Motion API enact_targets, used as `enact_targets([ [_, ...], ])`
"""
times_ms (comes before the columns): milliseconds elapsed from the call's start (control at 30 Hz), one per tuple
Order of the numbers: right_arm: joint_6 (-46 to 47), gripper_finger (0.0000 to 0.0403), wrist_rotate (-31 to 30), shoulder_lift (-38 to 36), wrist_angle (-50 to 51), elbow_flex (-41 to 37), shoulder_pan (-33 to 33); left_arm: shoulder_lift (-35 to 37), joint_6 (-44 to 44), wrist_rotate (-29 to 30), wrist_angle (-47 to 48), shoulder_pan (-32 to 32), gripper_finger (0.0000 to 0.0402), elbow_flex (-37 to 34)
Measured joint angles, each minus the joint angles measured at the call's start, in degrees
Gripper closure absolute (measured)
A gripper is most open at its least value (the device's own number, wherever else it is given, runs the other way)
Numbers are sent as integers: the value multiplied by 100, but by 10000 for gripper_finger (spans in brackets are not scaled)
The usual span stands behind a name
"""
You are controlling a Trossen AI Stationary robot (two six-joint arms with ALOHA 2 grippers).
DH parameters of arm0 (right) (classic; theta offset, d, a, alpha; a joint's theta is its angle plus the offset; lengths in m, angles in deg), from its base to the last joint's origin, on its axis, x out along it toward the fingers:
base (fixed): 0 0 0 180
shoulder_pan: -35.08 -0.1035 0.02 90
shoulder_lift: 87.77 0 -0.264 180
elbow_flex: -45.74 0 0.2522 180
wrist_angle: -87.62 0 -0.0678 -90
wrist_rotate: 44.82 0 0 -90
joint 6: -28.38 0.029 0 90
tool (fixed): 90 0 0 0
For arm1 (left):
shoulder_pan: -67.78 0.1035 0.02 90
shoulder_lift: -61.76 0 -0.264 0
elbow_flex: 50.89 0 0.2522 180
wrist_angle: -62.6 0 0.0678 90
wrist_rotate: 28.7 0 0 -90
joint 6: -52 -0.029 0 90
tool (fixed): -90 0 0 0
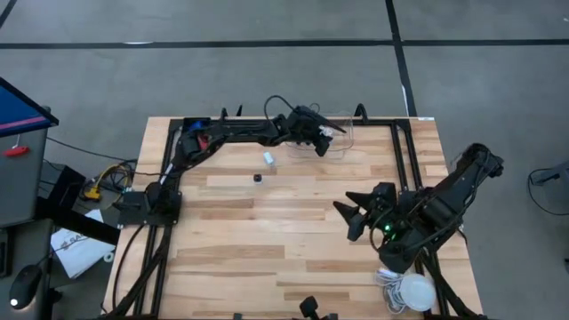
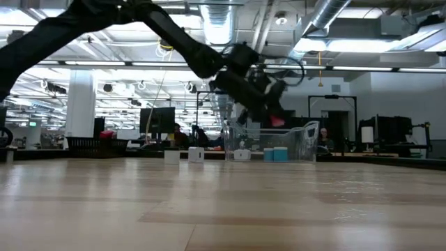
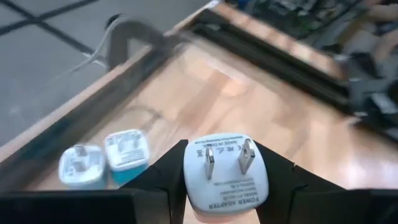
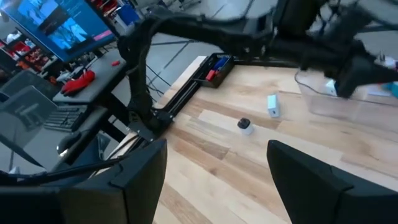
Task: Pick & Place Office items
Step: Put the pink charger adapter into the transparent bin
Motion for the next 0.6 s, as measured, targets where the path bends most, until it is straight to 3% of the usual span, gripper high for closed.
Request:
enact_targets([
  [200,-27,135,-11,-394,216,0,2,-179,10,641,142,-28,276,11],
  [600,-529,135,-115,-710,235,0,140,-229,42,788,236,42,276,12],
])
